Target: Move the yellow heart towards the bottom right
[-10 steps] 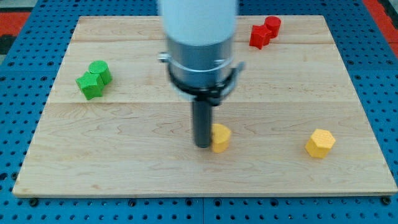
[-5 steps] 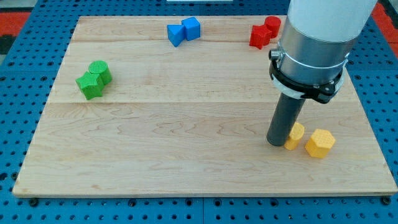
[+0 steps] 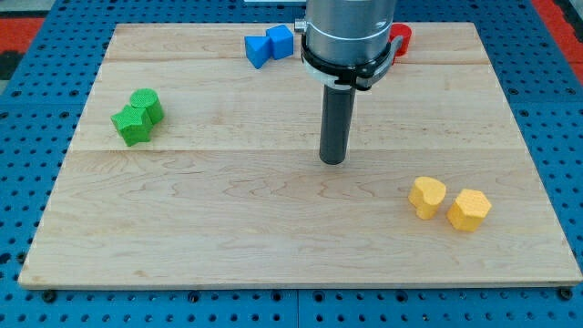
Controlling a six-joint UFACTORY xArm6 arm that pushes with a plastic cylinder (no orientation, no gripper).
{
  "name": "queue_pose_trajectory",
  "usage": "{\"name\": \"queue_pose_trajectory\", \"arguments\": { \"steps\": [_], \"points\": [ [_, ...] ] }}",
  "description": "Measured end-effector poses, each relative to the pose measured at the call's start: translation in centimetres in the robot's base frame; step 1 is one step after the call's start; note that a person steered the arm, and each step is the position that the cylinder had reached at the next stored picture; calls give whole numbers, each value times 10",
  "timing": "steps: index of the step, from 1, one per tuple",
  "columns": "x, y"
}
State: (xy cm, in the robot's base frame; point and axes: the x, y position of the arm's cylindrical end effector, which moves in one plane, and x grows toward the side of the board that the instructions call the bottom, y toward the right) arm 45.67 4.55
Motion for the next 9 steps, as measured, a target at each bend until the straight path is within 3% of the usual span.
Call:
{"name": "queue_pose_trajectory", "arguments": {
  "steps": [9],
  "points": [
    [-29, -19]
  ]
}}
